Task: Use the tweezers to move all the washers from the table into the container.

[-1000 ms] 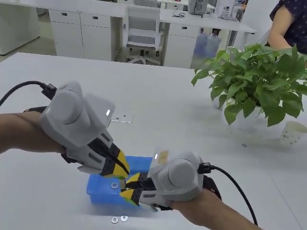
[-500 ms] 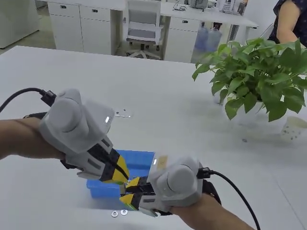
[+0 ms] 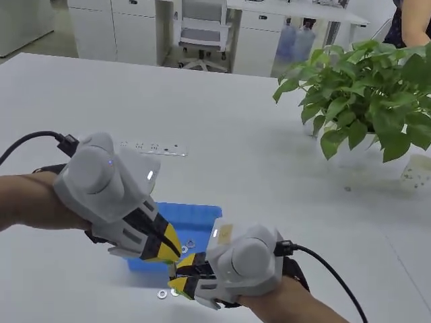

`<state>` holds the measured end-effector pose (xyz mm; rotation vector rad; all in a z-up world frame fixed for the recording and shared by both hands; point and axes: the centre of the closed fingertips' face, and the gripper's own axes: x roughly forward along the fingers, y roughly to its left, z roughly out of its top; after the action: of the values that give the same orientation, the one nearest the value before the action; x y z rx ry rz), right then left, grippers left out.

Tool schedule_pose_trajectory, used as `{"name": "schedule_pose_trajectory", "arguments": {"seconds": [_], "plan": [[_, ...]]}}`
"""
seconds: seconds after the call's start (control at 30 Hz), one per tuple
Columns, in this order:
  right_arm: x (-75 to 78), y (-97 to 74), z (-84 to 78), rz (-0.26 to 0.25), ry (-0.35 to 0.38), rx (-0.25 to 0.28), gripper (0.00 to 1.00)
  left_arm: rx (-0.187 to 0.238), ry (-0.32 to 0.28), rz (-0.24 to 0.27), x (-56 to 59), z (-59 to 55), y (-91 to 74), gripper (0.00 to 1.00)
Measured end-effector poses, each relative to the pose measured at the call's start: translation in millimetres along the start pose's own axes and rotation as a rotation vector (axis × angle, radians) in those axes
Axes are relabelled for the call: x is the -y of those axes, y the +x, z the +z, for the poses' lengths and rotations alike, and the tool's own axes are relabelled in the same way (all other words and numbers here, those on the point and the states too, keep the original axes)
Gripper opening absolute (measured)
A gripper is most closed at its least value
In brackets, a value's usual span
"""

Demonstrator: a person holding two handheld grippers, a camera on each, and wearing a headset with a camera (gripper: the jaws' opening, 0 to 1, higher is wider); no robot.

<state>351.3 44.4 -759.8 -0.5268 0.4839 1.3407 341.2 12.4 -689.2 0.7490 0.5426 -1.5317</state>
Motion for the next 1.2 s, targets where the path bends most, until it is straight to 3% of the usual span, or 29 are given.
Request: {"name": "schedule_pose_trajectory", "arguments": {"seconds": [0.9,1.2], "plan": [[-2.0,16.6,-19.2,0.03,0.024,-0.019,0.11,-0.017,-0.045,-0.037,1.2,-19.2,15.7,0.05],[-1.6,16.3,-20.0,0.031,0.036,-0.015,0.11,-0.009,-0.054,-0.037,0.5,-17.4,17.5,0.05]]}}
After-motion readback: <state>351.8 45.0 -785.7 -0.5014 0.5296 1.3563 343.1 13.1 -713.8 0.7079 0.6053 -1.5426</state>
